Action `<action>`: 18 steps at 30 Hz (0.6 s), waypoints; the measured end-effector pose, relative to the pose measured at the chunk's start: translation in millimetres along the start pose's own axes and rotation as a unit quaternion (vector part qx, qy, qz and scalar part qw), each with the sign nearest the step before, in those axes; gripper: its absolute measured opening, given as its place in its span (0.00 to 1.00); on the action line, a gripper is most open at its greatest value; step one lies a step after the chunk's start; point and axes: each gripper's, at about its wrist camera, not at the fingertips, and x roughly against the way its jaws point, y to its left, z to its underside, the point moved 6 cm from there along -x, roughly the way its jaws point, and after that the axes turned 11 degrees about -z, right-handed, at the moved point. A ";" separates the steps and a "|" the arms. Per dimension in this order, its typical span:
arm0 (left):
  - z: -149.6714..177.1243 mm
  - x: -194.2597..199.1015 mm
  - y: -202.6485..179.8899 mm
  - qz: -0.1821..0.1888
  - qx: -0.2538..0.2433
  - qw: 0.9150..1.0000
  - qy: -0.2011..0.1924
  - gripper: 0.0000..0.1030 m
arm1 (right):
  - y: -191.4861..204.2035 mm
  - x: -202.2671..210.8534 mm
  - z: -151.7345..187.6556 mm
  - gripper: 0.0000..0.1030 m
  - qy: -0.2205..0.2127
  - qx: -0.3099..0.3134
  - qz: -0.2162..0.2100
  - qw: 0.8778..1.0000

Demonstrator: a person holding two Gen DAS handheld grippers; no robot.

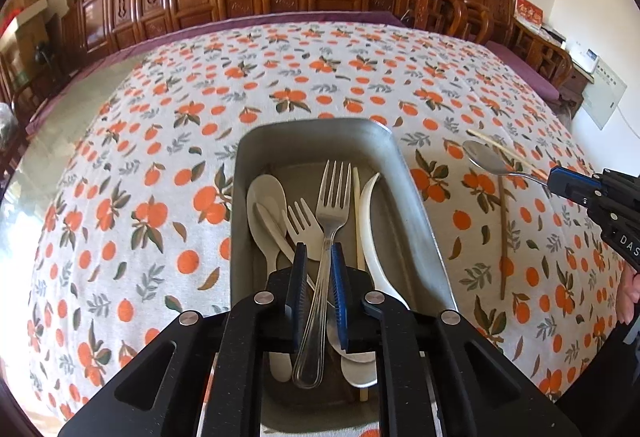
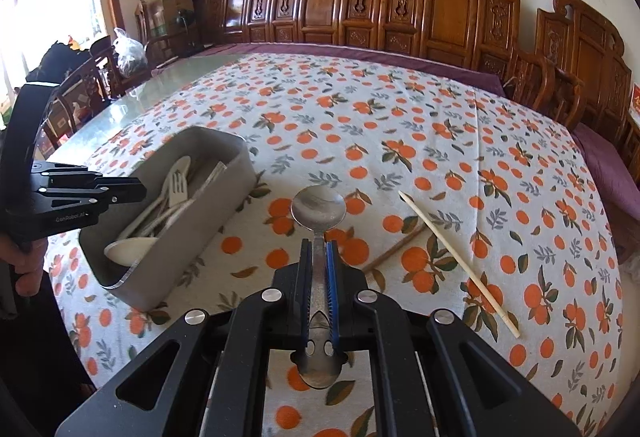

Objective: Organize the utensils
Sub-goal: 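Carry the metal fork into the grey tray and open the left gripper, then lower the metal spoon into the grey tray and open the right gripper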

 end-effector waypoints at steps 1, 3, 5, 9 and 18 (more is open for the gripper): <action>-0.5 2.6 1.3 0.001 0.000 1.000 -0.003 0.12 | 3.4 0.9 -1.9 0.08 -0.001 0.002 0.000 1.000; -1.0 8.1 4.2 0.003 0.002 1.000 -0.009 0.14 | 12.5 2.9 -7.6 0.08 -0.002 0.010 0.001 1.000; -1.5 13.5 8.1 0.004 0.005 1.000 -0.015 0.16 | 20.3 4.3 -12.9 0.08 -0.003 0.016 0.003 1.000; -3.0 24.4 19.7 0.001 0.011 1.000 -0.029 0.22 | 34.8 7.7 -21.8 0.08 -0.011 0.016 0.005 1.000; -1.3 33.3 43.9 0.002 0.022 0.999 -0.035 0.51 | 78.7 -7.8 -37.7 0.08 -0.007 0.018 -0.009 1.000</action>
